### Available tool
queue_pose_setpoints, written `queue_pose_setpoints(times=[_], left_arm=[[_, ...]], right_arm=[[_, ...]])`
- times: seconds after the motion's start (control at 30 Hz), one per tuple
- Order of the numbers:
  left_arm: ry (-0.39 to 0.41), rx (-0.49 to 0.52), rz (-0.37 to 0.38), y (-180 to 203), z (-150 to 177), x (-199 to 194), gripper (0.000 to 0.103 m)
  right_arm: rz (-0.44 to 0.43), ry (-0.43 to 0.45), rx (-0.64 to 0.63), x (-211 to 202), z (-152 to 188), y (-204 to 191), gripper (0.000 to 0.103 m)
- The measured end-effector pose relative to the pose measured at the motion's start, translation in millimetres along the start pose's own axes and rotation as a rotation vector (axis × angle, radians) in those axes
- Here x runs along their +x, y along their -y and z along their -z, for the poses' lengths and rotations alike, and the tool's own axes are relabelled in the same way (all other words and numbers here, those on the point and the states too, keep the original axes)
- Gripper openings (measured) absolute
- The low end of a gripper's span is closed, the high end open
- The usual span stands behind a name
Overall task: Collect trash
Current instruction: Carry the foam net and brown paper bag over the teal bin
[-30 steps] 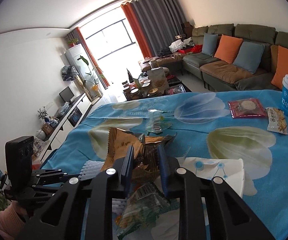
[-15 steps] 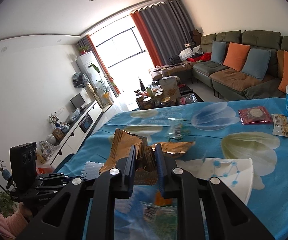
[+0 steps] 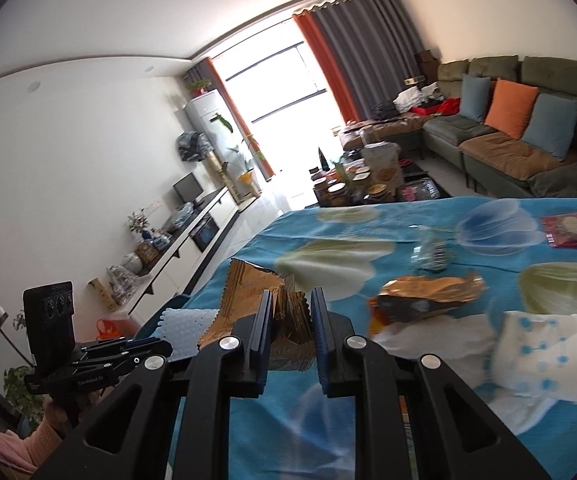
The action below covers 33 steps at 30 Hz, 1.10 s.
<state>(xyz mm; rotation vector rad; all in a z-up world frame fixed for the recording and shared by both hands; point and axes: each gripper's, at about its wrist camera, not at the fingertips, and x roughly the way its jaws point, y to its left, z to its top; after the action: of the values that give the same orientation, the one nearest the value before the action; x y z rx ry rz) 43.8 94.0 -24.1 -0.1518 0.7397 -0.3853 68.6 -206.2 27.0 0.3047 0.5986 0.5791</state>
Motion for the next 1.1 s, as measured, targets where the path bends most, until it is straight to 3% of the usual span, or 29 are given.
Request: queue_pose_setpoints(times=[1.1], left_arm=[[0.141, -0.261, -0.318, -156.3, 30.5, -131.4, 0.018]], right_arm=[[-0.232, -0.204, -0.157, 137.8, -2.2, -124.2, 0.017]])
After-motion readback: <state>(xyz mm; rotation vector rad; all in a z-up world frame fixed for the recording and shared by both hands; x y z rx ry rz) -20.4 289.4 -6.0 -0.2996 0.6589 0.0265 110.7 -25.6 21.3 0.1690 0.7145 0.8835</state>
